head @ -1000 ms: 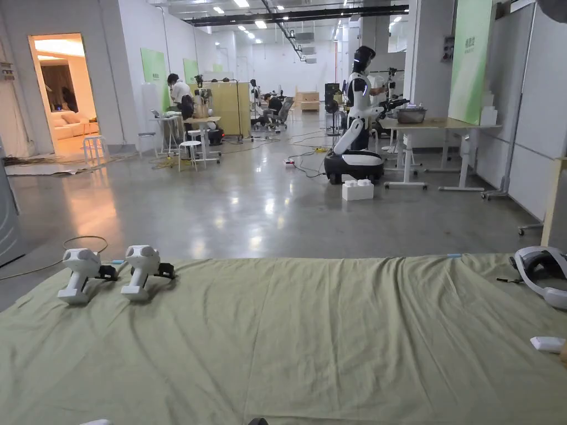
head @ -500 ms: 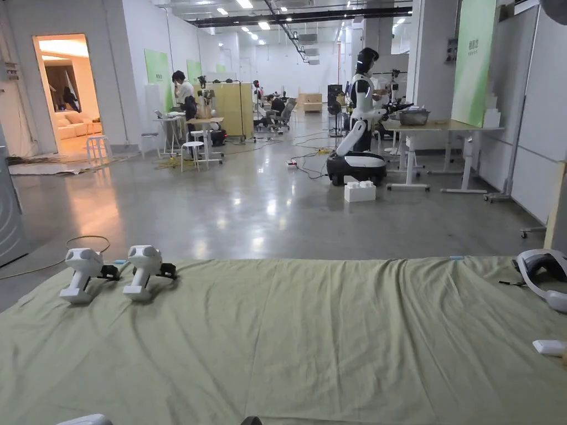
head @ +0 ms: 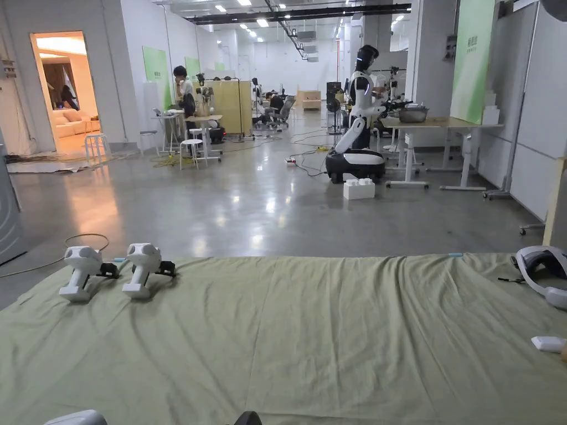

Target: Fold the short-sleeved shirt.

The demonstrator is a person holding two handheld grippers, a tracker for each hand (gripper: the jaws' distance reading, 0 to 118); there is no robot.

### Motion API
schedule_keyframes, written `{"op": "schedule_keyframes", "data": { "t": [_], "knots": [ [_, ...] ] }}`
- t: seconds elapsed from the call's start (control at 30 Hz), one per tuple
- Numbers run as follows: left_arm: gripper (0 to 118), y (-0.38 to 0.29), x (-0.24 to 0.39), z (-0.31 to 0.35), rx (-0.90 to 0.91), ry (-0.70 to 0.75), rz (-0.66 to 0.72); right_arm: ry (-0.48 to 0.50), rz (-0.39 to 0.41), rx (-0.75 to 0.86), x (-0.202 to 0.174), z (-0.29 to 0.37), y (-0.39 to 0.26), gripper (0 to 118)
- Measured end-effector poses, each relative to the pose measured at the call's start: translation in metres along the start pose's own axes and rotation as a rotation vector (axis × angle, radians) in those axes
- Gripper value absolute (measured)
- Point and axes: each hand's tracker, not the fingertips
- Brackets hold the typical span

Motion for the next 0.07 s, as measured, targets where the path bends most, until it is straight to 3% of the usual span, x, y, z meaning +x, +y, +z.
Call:
{"op": "schedule_keyframes", "data": {
  "t": [0.07],
  "knots": [
    [118, -0.0001, -0.0014, -0.0002, 0.000, -0.002, 0.003, -0.002, 0.008, 0.009, -0.0010, 0.0014, 0.0014, 118]
  ]
}}
